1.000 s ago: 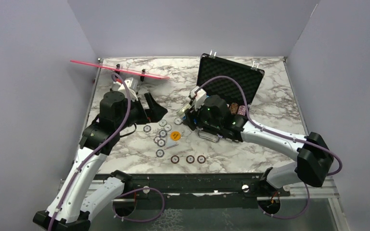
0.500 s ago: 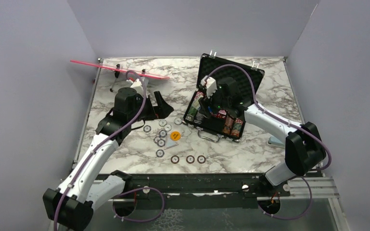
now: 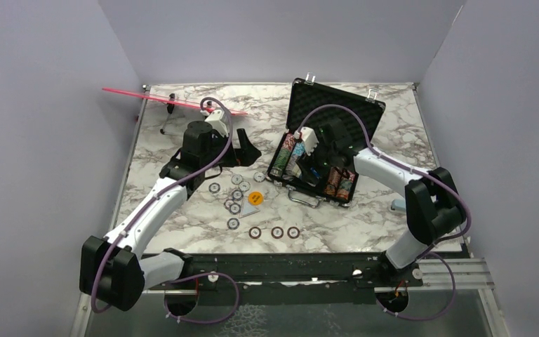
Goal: Pack up texas hold em set
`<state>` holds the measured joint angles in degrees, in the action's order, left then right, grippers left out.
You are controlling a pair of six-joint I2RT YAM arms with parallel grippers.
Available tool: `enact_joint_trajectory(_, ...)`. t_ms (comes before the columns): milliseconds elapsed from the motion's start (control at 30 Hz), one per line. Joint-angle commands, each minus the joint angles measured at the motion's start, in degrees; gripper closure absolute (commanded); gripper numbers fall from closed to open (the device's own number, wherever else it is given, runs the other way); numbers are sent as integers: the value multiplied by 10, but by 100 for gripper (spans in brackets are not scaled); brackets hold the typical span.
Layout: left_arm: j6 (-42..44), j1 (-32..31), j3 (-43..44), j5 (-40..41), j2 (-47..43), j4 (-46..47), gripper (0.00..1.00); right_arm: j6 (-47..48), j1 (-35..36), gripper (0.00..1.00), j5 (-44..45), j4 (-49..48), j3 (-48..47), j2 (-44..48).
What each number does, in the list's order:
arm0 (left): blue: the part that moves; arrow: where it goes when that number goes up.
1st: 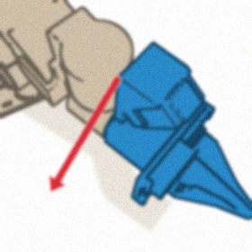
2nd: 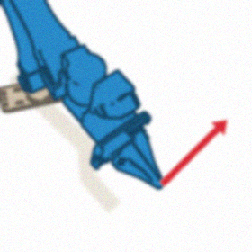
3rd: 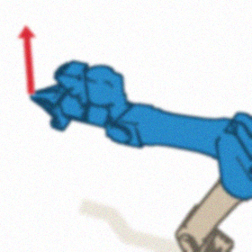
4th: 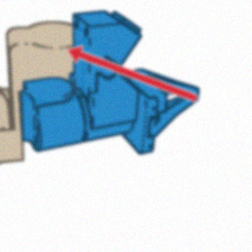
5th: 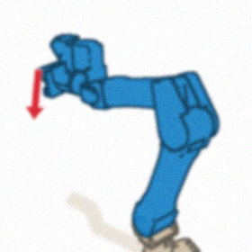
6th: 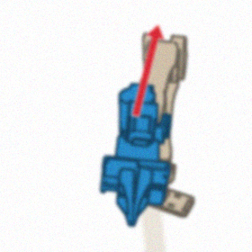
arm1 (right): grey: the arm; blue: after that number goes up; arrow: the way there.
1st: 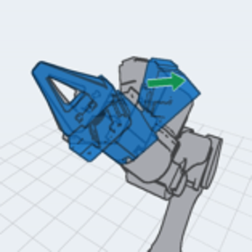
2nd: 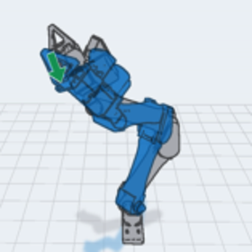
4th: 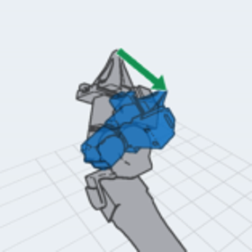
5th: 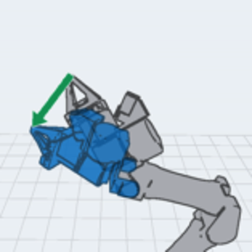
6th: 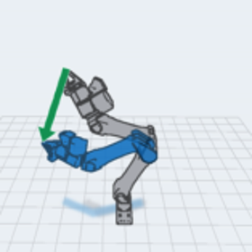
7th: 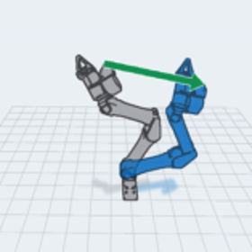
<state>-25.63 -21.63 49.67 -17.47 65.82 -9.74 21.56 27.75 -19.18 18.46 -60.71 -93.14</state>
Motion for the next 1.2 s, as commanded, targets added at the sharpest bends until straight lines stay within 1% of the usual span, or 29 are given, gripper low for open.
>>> enact_joint_trajectory(0,17,-3,1,-12,17,80,1,24,1,31,-26,38,-8,-6)
enact_joint_trajectory(133,19,1,23,-14,52,80,1,27,1,26,-7,57,-12,-24)
enact_joint_trajectory(333,21,7,64,-19,105,54,1,24,1,20,-16,61,-29,-43)
enact_joint_trajectory(500,25,19,72,-30,112,41,1,0,2,16,-9,68,-42,-19)
enact_joint_trajectory(667,32,29,75,-30,110,45,1,-51,1,15,-20,66,-54,15)
enact_joint_trajectory(700,33,30,75,-30,110,48,1,-75,1,16,-15,60,-54,22)
enact_joint_trajectory(800,34,34,68,-28,110,55,1,-166,2,24,21,30,-37,38)
enact_joint_trajectory(867,34,36,61,-26,107,59,1,-228,2,31,37,16,-23,45)
enact_joint_trajectory(967,37,38,46,-21,101,63,1,-314,2,46,35,0,6,57)
enact_joint_trajectory(1033,37,39,37,-14,96,64,1,-347,7,53,35,-6,29,64)
enact_joint_trajectory(1067,36,38,33,-11,94,65,1,-357,11,54,41,-11,42,67)
enact_joint_trajectory(1100,32,38,27,-9,86,67,1,-354,20,56,72,-9,63,69)
enact_joint_trajectory(1167,30,38,22,-7,81,73,1,-347,22,56,89,1,65,64)
